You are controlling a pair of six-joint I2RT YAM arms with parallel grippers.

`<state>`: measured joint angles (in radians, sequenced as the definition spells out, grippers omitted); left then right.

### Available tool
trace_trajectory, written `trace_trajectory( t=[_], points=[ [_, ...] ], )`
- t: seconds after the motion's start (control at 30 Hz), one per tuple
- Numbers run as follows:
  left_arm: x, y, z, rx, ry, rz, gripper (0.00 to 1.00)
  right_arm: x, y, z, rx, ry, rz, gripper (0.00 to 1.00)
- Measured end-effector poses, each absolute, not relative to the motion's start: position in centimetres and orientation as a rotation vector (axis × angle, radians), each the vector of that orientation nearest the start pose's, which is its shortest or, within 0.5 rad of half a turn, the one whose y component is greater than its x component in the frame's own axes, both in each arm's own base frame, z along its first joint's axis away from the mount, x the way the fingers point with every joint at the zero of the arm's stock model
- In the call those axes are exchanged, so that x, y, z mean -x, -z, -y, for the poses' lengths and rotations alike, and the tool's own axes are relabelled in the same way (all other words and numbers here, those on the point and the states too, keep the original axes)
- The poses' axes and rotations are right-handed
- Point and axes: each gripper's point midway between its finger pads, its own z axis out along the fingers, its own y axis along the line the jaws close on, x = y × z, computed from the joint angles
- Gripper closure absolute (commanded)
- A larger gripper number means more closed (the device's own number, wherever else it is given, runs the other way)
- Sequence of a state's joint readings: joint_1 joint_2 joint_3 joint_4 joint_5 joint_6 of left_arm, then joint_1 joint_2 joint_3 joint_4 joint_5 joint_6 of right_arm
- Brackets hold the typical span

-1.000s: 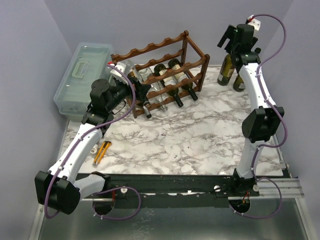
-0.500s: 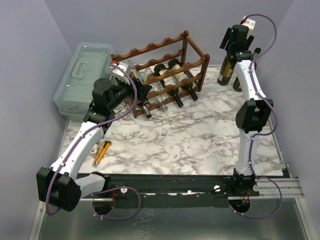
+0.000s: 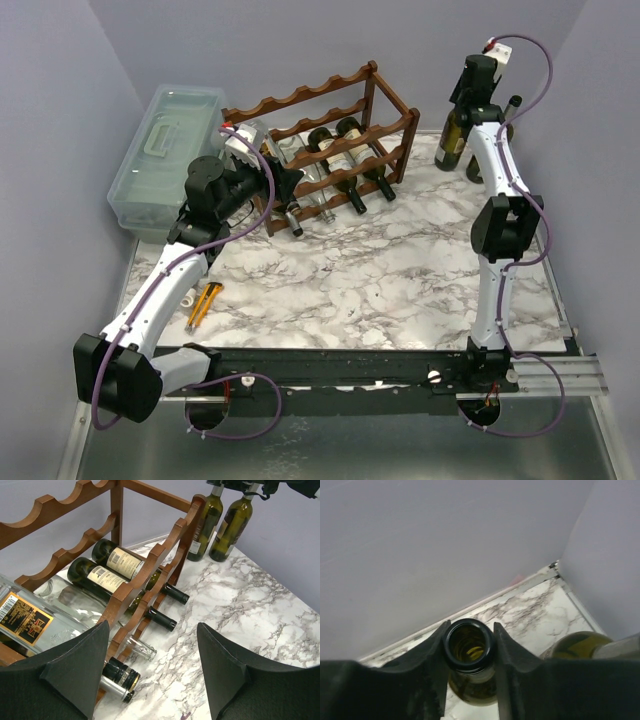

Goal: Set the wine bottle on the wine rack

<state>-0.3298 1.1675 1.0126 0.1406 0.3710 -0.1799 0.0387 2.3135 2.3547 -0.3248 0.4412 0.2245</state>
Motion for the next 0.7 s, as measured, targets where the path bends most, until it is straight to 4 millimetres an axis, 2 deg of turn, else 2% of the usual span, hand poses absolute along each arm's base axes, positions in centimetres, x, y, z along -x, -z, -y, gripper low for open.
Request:
trace_trajectory(
  t=[0.1, 0.17, 0.3, 0.47, 0.7],
  points=[
    [-35.7, -33.3, 19.7, -0.414, 0.689, -1.574, 0.29, -65.9, -27.3, 4.2, -0.466, 0.232, -1.76, 0.98],
    [-35.8, -33.3, 19.7, -0.413, 0.691, -1.576, 0.29, -65.4, -27.4, 3.9, -0.471, 0.201, -1.752, 0.99],
    [-35.6, -33.3, 20.0, -0.418, 0.696, -1.574, 0.29, -62.8, -27.3, 3.5, -0.485, 0.166, -1.772, 0.99],
    [-35.5, -33.3, 20.2, -0.417, 0.705, -1.577, 0.29, -56.5, -27.0, 2.0, -0.498, 0.133, -1.839, 0.99],
    [-35.6, -33.2, 20.3, -0.396, 0.72, -1.587, 0.29, -45.0, -26.4, 0.1, -0.478, 0.052, -1.902, 0.99]
  ],
)
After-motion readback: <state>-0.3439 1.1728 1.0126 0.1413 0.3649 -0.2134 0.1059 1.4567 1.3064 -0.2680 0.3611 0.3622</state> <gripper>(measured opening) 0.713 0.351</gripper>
